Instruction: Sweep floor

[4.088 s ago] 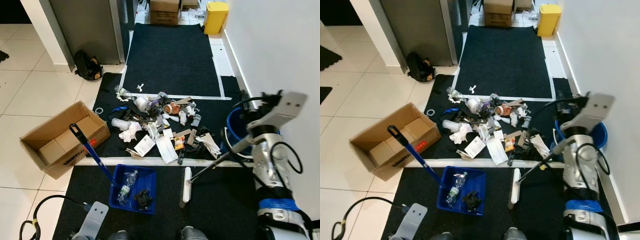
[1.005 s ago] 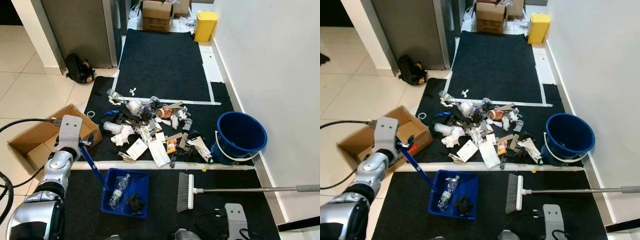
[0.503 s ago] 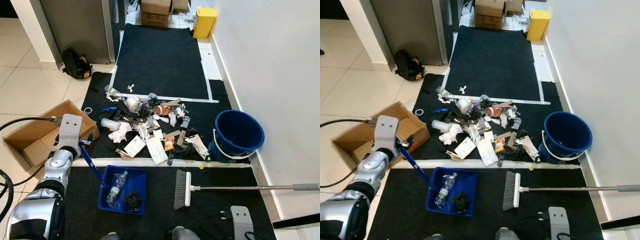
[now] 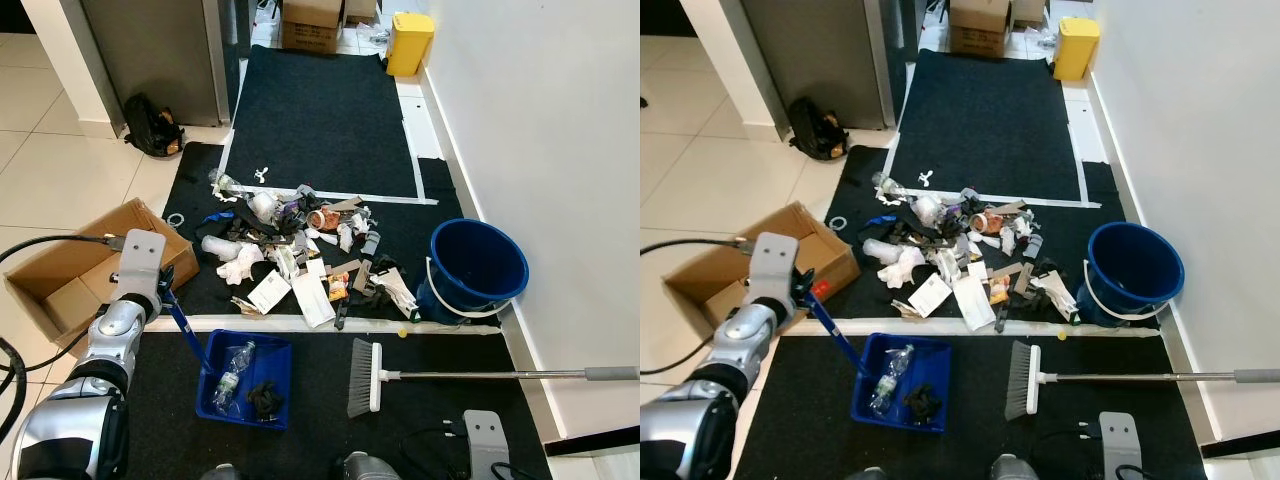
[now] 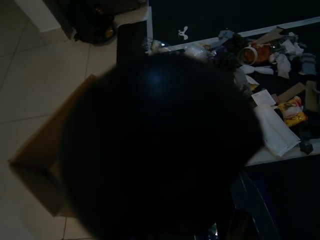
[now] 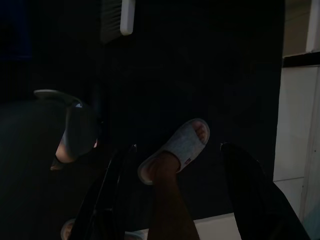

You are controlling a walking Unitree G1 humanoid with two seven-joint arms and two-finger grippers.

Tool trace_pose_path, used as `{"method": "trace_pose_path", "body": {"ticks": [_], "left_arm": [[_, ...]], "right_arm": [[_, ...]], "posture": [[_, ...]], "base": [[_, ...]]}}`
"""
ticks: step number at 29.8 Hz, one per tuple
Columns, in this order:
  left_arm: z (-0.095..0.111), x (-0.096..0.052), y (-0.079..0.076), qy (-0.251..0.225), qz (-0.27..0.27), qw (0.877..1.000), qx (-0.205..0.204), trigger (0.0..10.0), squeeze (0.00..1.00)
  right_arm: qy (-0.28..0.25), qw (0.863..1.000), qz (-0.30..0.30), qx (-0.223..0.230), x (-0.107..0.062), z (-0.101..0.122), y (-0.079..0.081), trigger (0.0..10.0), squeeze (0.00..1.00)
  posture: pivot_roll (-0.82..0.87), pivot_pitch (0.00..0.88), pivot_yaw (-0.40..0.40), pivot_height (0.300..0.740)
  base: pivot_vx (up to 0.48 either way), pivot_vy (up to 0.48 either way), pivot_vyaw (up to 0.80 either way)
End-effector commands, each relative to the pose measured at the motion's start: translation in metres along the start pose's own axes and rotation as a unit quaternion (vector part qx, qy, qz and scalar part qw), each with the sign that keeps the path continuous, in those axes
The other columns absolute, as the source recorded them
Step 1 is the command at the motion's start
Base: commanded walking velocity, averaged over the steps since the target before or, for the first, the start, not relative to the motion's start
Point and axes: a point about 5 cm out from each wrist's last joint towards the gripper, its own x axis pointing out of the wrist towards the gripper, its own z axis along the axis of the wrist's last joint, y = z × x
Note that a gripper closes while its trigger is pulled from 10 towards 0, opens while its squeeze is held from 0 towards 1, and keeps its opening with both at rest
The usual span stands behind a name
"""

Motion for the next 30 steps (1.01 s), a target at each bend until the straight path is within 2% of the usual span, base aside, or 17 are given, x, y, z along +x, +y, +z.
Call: {"method": "trace_pose_path", "body": {"ticks": [1, 5, 14, 21, 25, 30], "left_arm": [[-0.003, -0.002, 0.006, 0.014, 0.008, 1.000, 0.013, 0.0, 0.00], [-0.003, -0.002, 0.006, 0.011, 0.008, 1.000, 0.013, 0.0, 0.00], [-0.009, -0.004, -0.004, -0.005, 0.012, 1.000, -0.020, 0.0, 0.00], [-0.033, -0.014, -0.012, 0.025, 0.037, 0.998, -0.041, 0.0, 0.00], [-0.046, -0.020, -0.011, 0.039, 0.055, 0.996, -0.056, 0.0, 0.00], [-0.050, -0.024, -0.008, 0.037, 0.075, 0.994, -0.073, 0.0, 0.00]], "right_arm": [[0.006, 1.000, -0.010, 0.015, -0.002, -0.005, -0.004, 10.0, 0.00], [0.003, 1.000, -0.009, 0.016, -0.001, -0.003, -0.002, 10.0, 0.00], [-0.023, 0.999, 0.018, 0.018, 0.006, 0.020, 0.019, 10.0, 0.00], [-0.043, 0.997, 0.066, 0.015, 0.008, 0.033, 0.043, 10.0, 0.00], [-0.046, 0.995, 0.085, 0.007, 0.008, 0.036, 0.053, 10.0, 0.00], [-0.044, 0.994, 0.095, -0.010, 0.008, 0.036, 0.058, 10.0, 0.00]], "posture": [[-0.04, 0.164, -0.028, 0.740], [-0.03, 0.148, -0.022, 0.740], [0.01, 0.088, -0.004, 0.740], [0.08, 0.048, -0.011, 0.740], [0.09, 0.032, -0.016, 0.740], [0.11, 0.014, -0.026, 0.740]], "base": [[0.000, 0.000, 0.00], [0.000, 0.000, 0.00], [0.000, 0.000, 0.00], [0.000, 0.000, 0.00], [0.000, 0.000, 0.00], [0.000, 0.000, 0.00]]}}
